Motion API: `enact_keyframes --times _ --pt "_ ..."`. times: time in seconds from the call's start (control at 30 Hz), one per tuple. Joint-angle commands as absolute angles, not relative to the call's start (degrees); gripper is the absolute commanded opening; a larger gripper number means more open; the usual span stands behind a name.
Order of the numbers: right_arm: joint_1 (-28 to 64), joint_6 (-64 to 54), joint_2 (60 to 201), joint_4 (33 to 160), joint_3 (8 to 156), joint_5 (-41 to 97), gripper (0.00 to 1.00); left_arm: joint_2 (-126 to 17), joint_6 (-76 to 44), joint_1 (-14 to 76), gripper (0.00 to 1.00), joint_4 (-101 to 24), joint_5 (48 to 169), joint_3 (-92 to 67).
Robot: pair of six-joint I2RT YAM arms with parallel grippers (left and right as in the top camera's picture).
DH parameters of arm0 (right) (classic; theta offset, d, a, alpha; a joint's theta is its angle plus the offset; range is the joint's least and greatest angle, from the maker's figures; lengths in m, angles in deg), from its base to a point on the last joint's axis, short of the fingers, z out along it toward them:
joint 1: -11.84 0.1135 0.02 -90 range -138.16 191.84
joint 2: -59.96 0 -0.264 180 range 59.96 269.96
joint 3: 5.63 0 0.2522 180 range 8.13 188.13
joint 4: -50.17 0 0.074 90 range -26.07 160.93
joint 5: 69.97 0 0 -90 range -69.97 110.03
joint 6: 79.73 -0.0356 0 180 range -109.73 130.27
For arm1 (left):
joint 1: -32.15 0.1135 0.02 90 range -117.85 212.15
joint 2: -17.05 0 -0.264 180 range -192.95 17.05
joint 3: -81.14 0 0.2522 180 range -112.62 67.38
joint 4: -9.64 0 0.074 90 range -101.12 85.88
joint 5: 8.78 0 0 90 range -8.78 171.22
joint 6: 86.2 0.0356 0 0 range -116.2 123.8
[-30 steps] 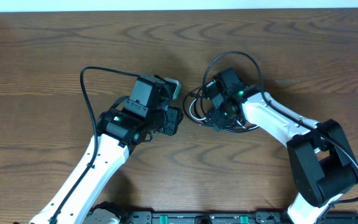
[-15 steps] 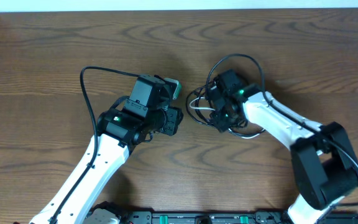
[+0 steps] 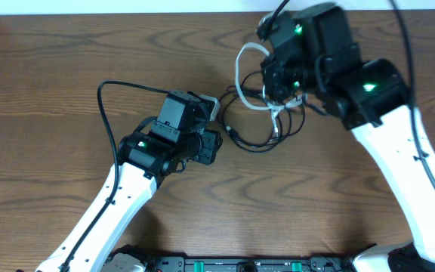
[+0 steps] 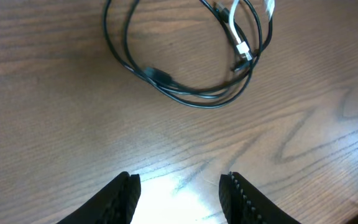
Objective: Untangle cables
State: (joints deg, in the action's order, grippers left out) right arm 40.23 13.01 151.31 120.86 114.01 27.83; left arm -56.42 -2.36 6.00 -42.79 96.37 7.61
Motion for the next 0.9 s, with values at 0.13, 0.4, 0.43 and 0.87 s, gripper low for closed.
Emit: enact_keyframes --times 0.13,0.4,0.43,0.87 --pt "40.29 13.69 150.18 121.01 126.45 26.47 0.01 -56.32 -1.87 5.91 0.47 -41.59 98.32 7.26" --pt "40.38 13.71 150.15 121.56 127.06 26.64 0.01 -56.34 9.93 5.94 0.47 -29.39 114.86 7.26" --pt "40.38 13.71 150.04 121.6 127.06 26.64 0.01 -56.42 11.92 5.94 0.47 -28.17 114.86 7.26" --pt "40.34 14.19 148.71 125.45 127.06 26.62 0.01 -68.9 25.18 5.94 0.54 -11.06 114.62 7.26"
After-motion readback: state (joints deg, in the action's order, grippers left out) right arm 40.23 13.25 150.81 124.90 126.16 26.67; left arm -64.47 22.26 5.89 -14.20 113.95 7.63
